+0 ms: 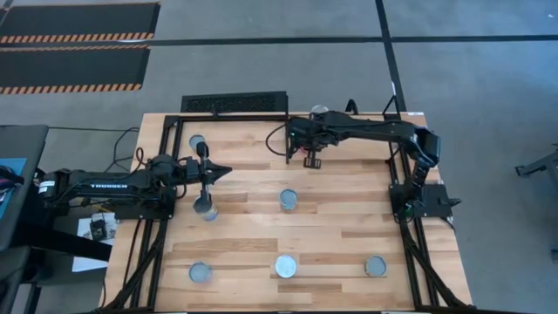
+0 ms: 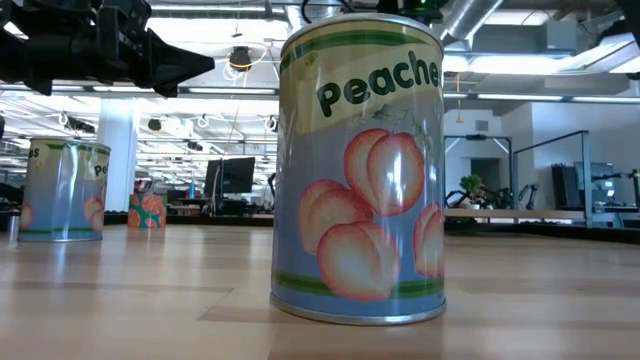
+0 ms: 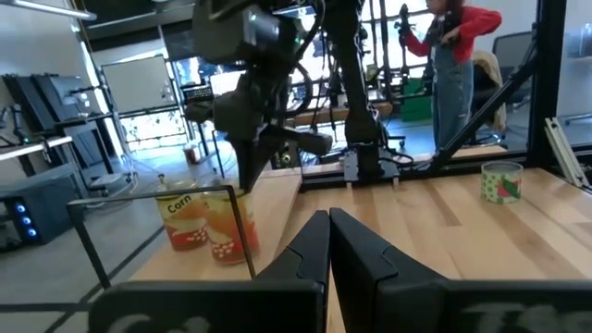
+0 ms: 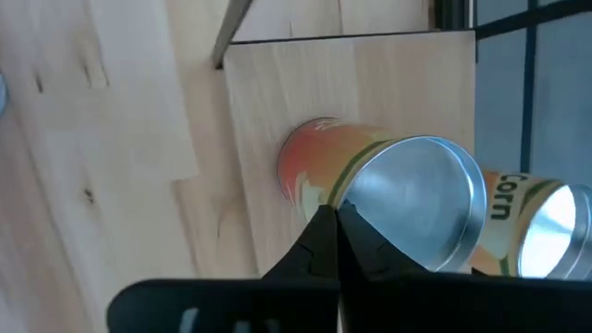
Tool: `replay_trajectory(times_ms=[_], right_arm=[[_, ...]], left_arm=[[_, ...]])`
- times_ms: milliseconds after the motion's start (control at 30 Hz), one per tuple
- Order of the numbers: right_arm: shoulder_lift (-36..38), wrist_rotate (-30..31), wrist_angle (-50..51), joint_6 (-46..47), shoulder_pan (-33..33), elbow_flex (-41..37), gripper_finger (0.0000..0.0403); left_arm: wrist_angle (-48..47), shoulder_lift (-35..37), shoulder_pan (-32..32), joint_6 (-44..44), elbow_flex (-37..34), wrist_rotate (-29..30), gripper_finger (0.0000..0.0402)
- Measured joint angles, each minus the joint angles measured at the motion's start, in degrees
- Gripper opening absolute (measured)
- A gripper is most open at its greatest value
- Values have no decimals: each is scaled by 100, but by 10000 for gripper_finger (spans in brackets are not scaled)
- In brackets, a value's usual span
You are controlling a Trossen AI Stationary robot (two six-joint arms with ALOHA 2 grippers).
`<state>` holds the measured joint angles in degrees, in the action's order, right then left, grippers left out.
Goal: Pick and place cans onto a shelf
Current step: Put the large canned corn on the shelf aligned with the other large canned corn, then adjust the canned corns on the shelf
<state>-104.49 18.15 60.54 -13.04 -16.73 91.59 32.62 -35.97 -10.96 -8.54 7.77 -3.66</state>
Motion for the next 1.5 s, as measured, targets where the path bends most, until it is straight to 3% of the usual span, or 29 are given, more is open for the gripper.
replay_trajectory(times_ms=[667,1000,1200,1333,1500], right_arm=[[11,-314,-150,-252,-226,2,11],[11,-288,-286,-210,-264,2,70],[260,105,-602,-372,-130,2,97],[816,297,-652,-435,35,7,81],[1525,64,-650,-170,-174,-317,13]], left_arm=[[26,0,0,28,0,-2,1],[27,0,0,39,0,-2,1],[26,0,2,42,0,-2,1],[-9,0,2,42,0,-2,1],[-16,2,2,42,0,-5,1]])
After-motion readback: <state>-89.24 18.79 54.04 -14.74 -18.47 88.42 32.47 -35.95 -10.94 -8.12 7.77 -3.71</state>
